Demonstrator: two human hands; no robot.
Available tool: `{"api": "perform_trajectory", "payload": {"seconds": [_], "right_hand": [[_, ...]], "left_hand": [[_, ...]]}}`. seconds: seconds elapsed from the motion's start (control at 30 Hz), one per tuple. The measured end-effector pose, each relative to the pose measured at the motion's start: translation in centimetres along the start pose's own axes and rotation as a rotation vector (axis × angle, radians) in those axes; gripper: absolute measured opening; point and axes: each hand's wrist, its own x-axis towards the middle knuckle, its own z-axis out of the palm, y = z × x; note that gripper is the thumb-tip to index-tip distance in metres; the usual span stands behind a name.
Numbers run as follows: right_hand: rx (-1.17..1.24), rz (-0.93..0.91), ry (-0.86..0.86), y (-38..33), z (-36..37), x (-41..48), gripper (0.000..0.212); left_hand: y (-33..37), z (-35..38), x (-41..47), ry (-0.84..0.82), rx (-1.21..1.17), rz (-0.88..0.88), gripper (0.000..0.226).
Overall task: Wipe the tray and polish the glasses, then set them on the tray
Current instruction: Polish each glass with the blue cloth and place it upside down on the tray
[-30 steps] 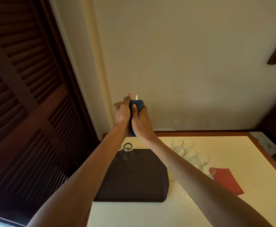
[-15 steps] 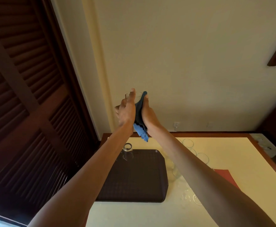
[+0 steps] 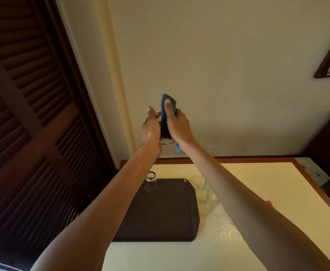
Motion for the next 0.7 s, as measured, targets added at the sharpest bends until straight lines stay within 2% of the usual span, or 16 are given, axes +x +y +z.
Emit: {"api": "perform_trajectory", "payload": {"seconds": [0.1, 0.17, 0.23, 0.3, 0.4, 0.47, 0.57, 0.63, 0.7], "right_hand": [[0.114, 0.201, -0.06, 0.1, 0.1, 1.0, 0.071], [0.155, 0.283, -0.055, 0.5, 0.6, 0.8, 0.078], [0.105, 0.289, -0.05, 1.2, 1.1, 0.4, 0.083], [0.04, 0.245, -0.064, 1.6, 1.3, -0.5, 0.08], [-0.043, 0.118, -0.077, 2.2, 2.0, -2.2, 0.067], [-0.05, -0.002, -0.007, 2.8, 2.7, -2.9, 0.051], [-0.047, -0.229, 0.105, 2.9, 3.5, -2.7, 0.04], [-0.032, -0.262, 0.134, 2.3, 3.3, -2.2, 0.041], [0.016, -0.174, 0.124, 1.5, 2.9, -1.6, 0.048]], "left_hand": [[0.4, 0.2, -0.1, -0.009, 0.057, 0.022, 0.058], [0.6, 0.1, 0.0, -0.001, 0.081, 0.0, 0.069], [0.6, -0.1, 0.0, 0.016, 0.091, -0.012, 0.089], [0.2, -0.5, 0.5, 0.009, 0.053, -0.028, 0.101], [-0.2, -1.3, 1.8, -0.045, -0.001, -0.052, 0.093], [-0.5, -1.6, 2.2, -0.035, 0.018, -0.05, 0.087], [-0.2, -1.8, 1.4, -0.024, -0.028, -0.029, 0.061], [-0.3, -1.8, 1.1, -0.031, -0.046, -0.05, 0.05], [-0.3, -1.7, 0.8, -0.017, 0.002, -0.048, 0.049]]}}
